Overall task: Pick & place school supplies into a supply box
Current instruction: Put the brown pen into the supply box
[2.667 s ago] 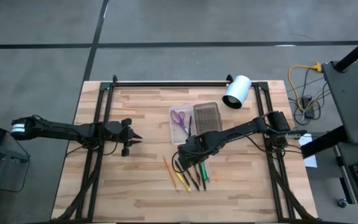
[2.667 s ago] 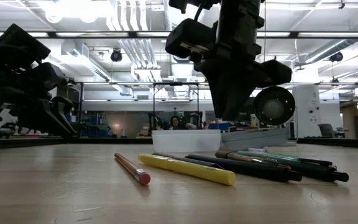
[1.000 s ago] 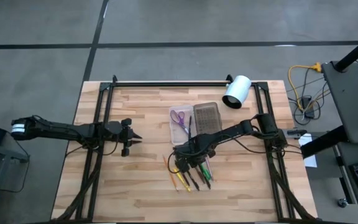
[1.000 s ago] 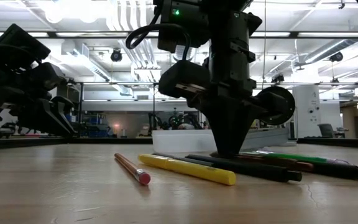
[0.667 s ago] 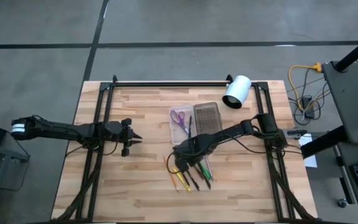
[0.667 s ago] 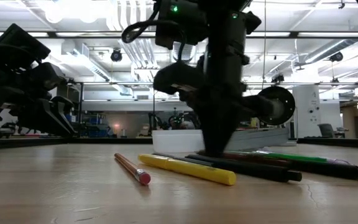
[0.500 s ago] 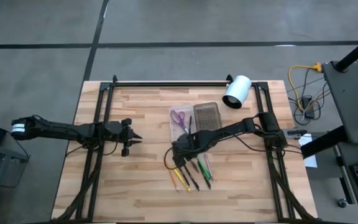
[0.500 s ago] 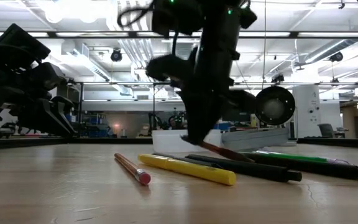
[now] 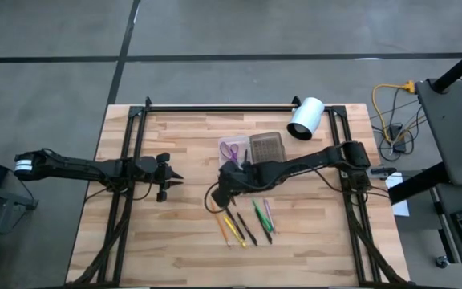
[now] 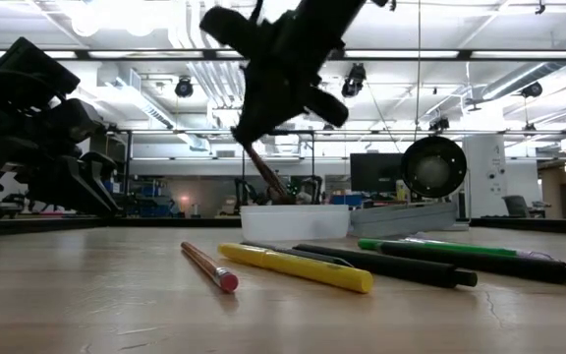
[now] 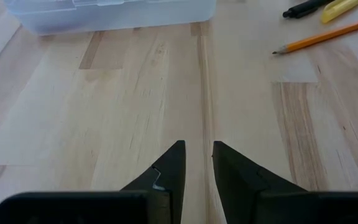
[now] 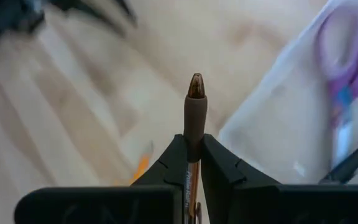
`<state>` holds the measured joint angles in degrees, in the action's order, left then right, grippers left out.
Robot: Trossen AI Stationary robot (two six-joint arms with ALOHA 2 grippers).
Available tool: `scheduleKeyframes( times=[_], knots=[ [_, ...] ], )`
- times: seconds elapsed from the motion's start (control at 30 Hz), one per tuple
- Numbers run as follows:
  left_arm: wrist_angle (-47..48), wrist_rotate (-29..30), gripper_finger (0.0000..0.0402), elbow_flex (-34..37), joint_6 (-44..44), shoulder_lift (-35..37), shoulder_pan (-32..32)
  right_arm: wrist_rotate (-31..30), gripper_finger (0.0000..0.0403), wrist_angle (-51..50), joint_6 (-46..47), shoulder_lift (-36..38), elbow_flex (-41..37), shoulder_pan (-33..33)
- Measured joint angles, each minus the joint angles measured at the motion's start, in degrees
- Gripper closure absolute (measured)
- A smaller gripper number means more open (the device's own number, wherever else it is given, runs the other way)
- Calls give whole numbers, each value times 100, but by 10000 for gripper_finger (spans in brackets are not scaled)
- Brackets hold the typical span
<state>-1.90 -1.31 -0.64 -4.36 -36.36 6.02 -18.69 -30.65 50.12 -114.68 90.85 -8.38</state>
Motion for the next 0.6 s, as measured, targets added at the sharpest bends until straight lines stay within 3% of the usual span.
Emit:
scheduleKeyframes(
  times=[0.27, 0.5, 0.6],
  knots=[
    [1, -1, 335, 0, 0, 0, 2, -831, 388, -40, -90, 317, 0, 54],
    [1, 0, 335, 0, 0, 0, 2, -801, 388, -58, -195, 354, -92, 376],
    [1, -1, 335, 0, 0, 0, 1, -520, 388, -55, -368, 357, -193, 578]
  ],
)
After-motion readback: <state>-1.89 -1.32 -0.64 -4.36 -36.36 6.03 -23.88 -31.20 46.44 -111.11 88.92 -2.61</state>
